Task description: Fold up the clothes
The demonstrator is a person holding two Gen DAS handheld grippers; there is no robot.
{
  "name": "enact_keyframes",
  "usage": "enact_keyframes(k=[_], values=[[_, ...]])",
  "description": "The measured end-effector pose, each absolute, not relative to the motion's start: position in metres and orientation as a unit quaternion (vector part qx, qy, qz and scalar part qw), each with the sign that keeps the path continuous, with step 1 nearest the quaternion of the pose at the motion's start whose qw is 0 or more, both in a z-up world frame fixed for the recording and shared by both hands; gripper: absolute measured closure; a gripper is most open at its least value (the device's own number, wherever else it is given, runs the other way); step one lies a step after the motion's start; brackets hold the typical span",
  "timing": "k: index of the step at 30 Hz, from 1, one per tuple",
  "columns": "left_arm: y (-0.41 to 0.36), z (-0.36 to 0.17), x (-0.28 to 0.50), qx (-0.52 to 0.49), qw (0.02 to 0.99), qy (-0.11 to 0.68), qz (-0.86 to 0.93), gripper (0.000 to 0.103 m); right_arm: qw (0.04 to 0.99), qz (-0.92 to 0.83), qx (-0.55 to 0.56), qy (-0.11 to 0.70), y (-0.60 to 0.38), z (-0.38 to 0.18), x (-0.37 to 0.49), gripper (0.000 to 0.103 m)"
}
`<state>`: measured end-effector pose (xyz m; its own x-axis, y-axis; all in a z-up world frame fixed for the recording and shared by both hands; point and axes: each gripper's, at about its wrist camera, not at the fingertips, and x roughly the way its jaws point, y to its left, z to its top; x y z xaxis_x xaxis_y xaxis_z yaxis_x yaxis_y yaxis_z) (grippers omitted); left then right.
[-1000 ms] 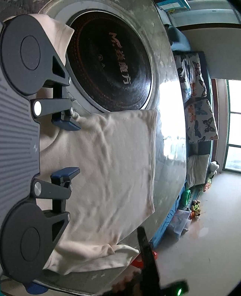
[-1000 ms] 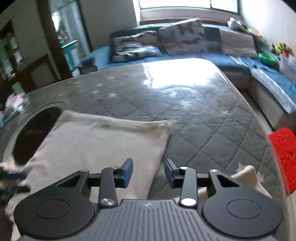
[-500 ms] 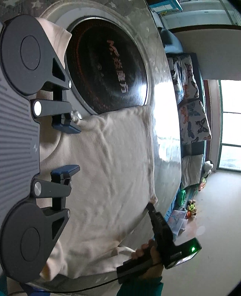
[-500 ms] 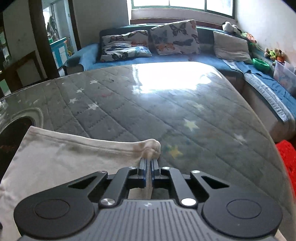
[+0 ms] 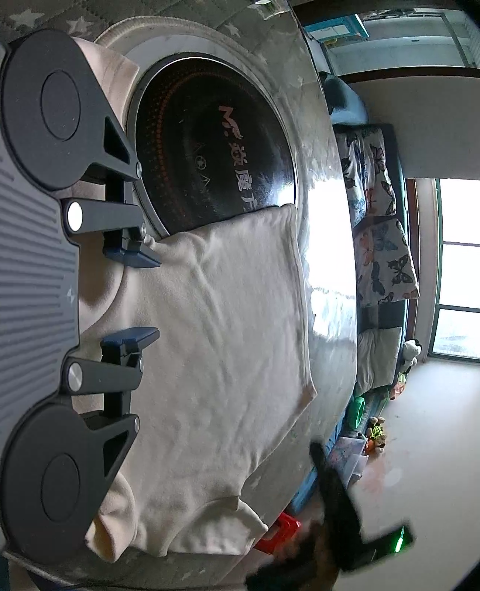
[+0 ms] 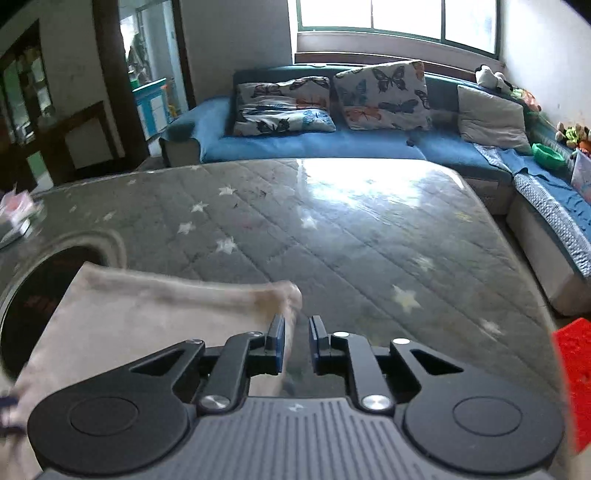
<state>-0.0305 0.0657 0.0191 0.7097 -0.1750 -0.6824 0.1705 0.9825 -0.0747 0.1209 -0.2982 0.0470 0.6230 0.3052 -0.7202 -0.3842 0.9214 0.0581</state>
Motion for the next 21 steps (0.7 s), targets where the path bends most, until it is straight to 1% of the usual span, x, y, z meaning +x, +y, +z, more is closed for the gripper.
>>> enact_keyframes(k=[1,2,5,8,10,13,16,21], values=[[0.065,0.019,-0.030,-0.003,0.925,0.369,-0.092,0.063,0.899,0.190,-0.056,0.390,-0.308,0.050,0.111,0.087],[0.064,0.019,-0.030,-0.002,0.925,0.369,-0.092,0.063,0.899,0.188,-0.060,0.391,-0.319,0.052,0.100,0.083],[0.061,0.019,-0.030,0.002,0.925,0.369,-0.088,0.060,0.898,0.176,-0.067,0.397,-0.347,0.051,0.068,0.082],[0.058,0.018,-0.032,0.008,0.926,0.368,-0.085,0.057,0.895,0.172,-0.080,0.404,-0.366,0.040,0.036,0.077],[0.056,0.018,-0.032,0.013,0.926,0.367,-0.082,0.056,0.895,0.175,-0.075,0.403,-0.370,0.034,0.022,0.075],[0.056,0.018,-0.031,0.013,0.926,0.369,-0.079,0.056,0.898,0.169,-0.047,0.403,-0.380,0.022,0.013,0.069],[0.056,0.019,-0.031,0.015,0.925,0.371,-0.078,0.056,0.901,0.150,-0.035,0.406,-0.393,0.011,0.011,0.068],[0.053,0.018,-0.031,0.020,0.926,0.369,-0.076,0.055,0.910,0.106,-0.027,0.399,-0.424,0.010,0.015,0.067]])
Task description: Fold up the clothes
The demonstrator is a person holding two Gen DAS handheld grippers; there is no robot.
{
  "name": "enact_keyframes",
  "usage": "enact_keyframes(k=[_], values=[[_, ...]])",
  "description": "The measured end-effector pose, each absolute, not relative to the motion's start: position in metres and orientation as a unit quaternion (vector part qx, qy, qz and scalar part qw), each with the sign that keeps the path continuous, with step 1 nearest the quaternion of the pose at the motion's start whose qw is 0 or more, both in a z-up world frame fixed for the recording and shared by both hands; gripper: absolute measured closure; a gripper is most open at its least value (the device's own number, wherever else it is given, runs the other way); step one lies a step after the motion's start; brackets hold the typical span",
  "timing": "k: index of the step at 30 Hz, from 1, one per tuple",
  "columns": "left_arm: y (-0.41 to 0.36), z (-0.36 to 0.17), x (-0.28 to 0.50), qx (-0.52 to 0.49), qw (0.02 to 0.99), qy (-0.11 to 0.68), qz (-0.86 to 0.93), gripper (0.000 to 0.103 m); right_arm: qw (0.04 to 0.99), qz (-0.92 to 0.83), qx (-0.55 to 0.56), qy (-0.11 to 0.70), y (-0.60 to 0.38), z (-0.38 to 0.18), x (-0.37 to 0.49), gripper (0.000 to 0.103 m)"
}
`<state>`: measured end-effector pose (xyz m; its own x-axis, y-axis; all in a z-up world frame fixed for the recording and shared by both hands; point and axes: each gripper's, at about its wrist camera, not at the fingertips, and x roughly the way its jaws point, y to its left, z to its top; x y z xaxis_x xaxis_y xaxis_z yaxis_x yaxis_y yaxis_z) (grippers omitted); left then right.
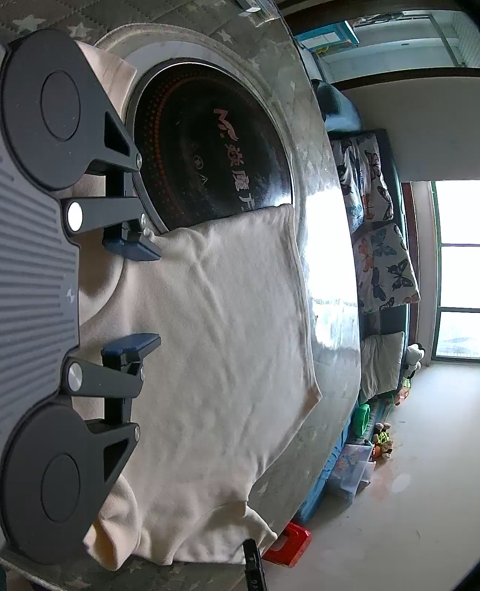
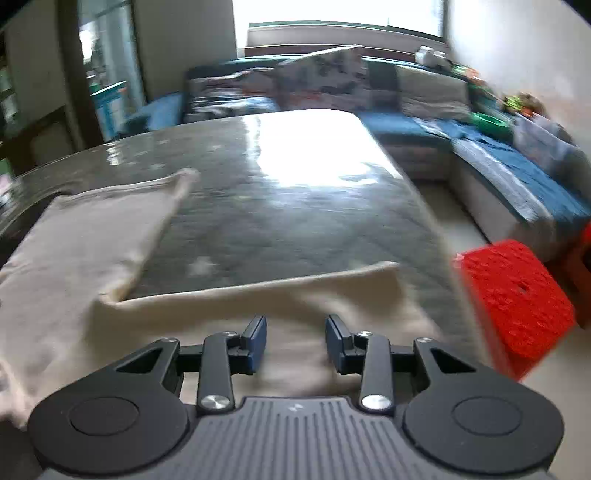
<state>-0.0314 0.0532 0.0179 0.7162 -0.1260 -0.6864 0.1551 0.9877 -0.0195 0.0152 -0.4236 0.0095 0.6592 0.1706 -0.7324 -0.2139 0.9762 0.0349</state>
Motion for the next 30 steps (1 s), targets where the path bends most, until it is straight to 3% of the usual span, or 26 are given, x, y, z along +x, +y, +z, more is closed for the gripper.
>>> enact_keyframes(k=[11,19,30], values=[[0.049,0.025,-0.036,0.023,0.930,0.359,-0.078,0.050,0.919,0.000,-0.047,0.391,-0.462,0.018,0.013,0.066],[0.069,0.058,-0.079,-0.003,0.949,0.309,-0.055,0.050,0.921,0.052,-0.039,0.383,-0.440,0.016,0.008,0.066],[0.130,0.064,-0.104,-0.027,0.948,0.312,0.051,0.051,0.914,0.096,-0.069,0.389,-0.399,0.006,0.009,0.060]])
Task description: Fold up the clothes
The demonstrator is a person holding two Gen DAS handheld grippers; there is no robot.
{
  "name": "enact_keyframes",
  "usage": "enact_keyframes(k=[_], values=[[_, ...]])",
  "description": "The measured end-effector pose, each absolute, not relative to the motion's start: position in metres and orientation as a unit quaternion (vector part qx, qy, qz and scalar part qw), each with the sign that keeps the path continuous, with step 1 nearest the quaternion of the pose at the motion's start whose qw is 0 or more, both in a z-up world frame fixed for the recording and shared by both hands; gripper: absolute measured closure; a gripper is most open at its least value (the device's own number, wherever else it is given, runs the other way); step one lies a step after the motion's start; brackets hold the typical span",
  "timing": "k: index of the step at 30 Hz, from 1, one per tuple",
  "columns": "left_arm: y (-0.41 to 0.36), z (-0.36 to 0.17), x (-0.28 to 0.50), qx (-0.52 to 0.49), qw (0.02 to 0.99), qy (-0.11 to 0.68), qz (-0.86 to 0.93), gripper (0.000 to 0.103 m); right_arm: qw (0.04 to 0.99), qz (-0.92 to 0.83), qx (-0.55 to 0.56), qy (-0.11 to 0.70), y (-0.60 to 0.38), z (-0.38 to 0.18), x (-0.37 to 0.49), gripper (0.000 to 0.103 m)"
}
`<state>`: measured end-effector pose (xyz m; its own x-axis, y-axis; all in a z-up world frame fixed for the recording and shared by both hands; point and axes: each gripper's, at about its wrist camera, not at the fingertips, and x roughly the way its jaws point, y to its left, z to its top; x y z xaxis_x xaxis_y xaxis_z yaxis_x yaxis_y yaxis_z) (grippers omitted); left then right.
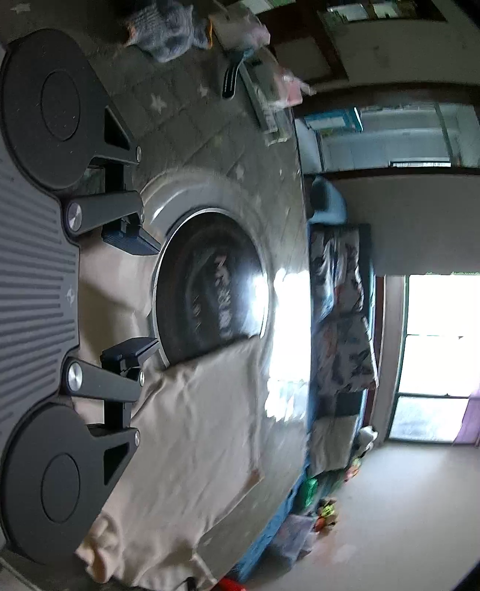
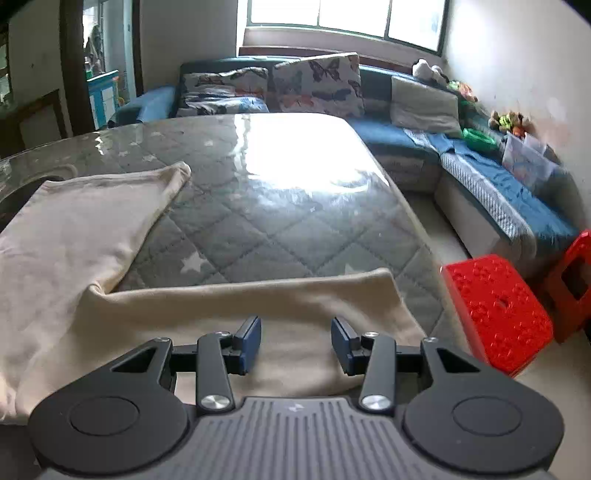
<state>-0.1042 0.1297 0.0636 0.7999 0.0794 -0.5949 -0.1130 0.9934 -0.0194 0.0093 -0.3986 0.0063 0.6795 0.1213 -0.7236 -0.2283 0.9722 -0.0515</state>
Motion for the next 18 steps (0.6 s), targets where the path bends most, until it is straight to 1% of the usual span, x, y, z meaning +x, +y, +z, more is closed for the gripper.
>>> enact_keyframes(k=[2,4,5,10,12,14,15,18], values=[[0.127,0.065,-0.102,-0.019,0.949,0.314,0.037,0.051,0.914,0.095,-0.064,0.389,-0.401,0.006,0.009,0.058],[0.117,0.060,-0.094,0.012,0.943,0.332,0.023,0.051,0.914,0.095,-0.060,0.389,-0.403,0.005,0.009,0.058],[0.117,0.055,-0.089,0.011,0.940,0.340,0.027,0.052,0.914,0.095,-0.058,0.390,-0.404,0.005,0.009,0.058],[0.128,0.031,-0.071,-0.008,0.925,0.377,0.046,0.071,0.914,0.094,-0.055,0.390,-0.404,0.004,0.008,0.058],[0.136,0.028,-0.075,-0.010,0.926,0.372,0.056,0.089,0.915,0.093,-0.053,0.390,-0.405,0.004,0.007,0.057],[0.145,0.033,-0.083,-0.019,0.930,0.358,0.075,0.097,0.915,0.090,-0.053,0.390,-0.405,0.003,0.008,0.053],[0.150,0.036,-0.087,-0.023,0.933,0.350,0.085,0.100,0.915,0.088,-0.053,0.390,-0.405,0.003,0.008,0.052],[0.172,0.051,-0.109,-0.054,0.946,0.291,0.135,0.100,0.915,0.087,-0.052,0.391,-0.404,0.003,0.009,0.052]])
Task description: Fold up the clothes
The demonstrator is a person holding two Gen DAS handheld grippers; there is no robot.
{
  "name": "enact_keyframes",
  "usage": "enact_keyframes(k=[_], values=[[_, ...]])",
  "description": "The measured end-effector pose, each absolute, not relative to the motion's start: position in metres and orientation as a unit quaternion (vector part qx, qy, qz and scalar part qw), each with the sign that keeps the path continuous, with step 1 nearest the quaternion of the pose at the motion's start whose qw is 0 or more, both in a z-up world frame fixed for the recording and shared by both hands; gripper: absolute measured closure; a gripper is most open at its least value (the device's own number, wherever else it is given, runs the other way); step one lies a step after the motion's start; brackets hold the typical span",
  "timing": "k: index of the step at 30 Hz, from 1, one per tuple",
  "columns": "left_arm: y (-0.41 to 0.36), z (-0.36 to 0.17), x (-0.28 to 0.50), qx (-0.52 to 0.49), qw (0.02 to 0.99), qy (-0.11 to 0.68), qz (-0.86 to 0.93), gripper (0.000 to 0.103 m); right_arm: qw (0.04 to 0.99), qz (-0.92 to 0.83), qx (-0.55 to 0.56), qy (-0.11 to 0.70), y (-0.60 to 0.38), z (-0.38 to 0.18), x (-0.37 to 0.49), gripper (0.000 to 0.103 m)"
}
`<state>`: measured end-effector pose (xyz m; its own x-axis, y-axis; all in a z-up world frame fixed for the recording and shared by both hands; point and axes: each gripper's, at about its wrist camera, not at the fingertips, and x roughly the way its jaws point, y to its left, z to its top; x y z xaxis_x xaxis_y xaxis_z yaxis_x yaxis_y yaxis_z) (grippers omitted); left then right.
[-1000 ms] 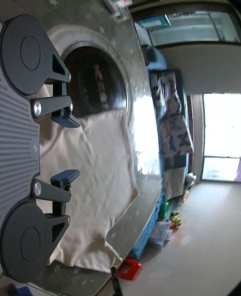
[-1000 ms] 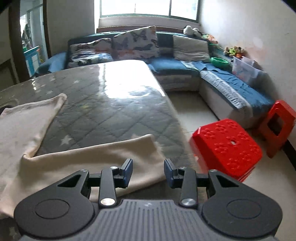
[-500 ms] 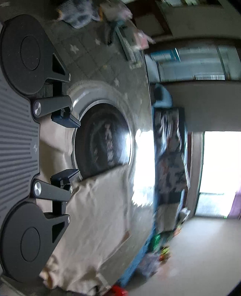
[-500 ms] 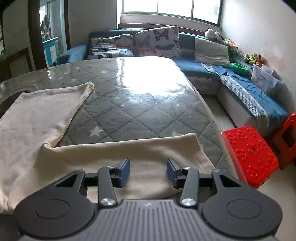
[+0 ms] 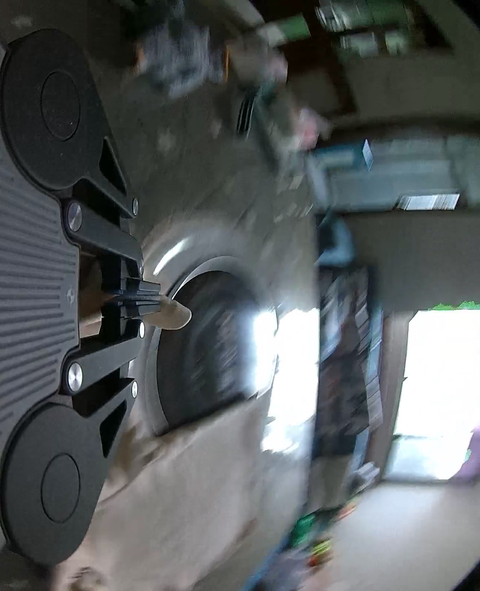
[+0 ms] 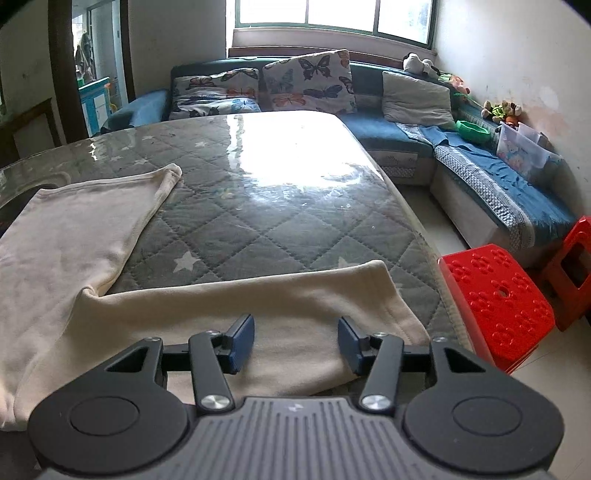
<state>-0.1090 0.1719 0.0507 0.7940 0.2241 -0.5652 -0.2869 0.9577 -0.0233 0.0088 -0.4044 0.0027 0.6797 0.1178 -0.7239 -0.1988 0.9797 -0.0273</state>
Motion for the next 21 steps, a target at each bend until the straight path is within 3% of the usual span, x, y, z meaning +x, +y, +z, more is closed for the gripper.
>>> enact_keyframes(k=[2,7,11,13,15,16,21], values=[[0.190,0.060,-0.129,-0.095,0.949,0.247,0.169,0.100,0.915,0.086,-0.051,0.391,-0.405,0.002,0.009,0.052],[0.215,0.041,-0.154,-0.121,0.919,0.298,0.227,0.099,0.914,0.085,-0.052,0.392,-0.404,0.002,0.009,0.051],[0.219,0.032,-0.166,-0.122,0.906,0.328,0.239,0.091,0.914,0.084,-0.054,0.393,-0.403,0.002,0.010,0.050],[0.217,0.040,-0.165,-0.117,0.911,0.318,0.235,0.084,0.914,0.084,-0.055,0.394,-0.403,0.002,0.010,0.049],[0.213,0.046,-0.158,-0.105,0.918,0.308,0.227,0.063,0.913,0.083,-0.056,0.395,-0.402,0.002,0.010,0.049],[0.213,0.047,-0.151,-0.096,0.919,0.309,0.224,0.058,0.913,0.083,-0.056,0.395,-0.402,0.002,0.011,0.049],[0.218,0.040,-0.117,-0.091,0.916,0.347,0.181,0.055,0.913,0.081,-0.055,0.396,-0.402,0.002,0.011,0.049]])
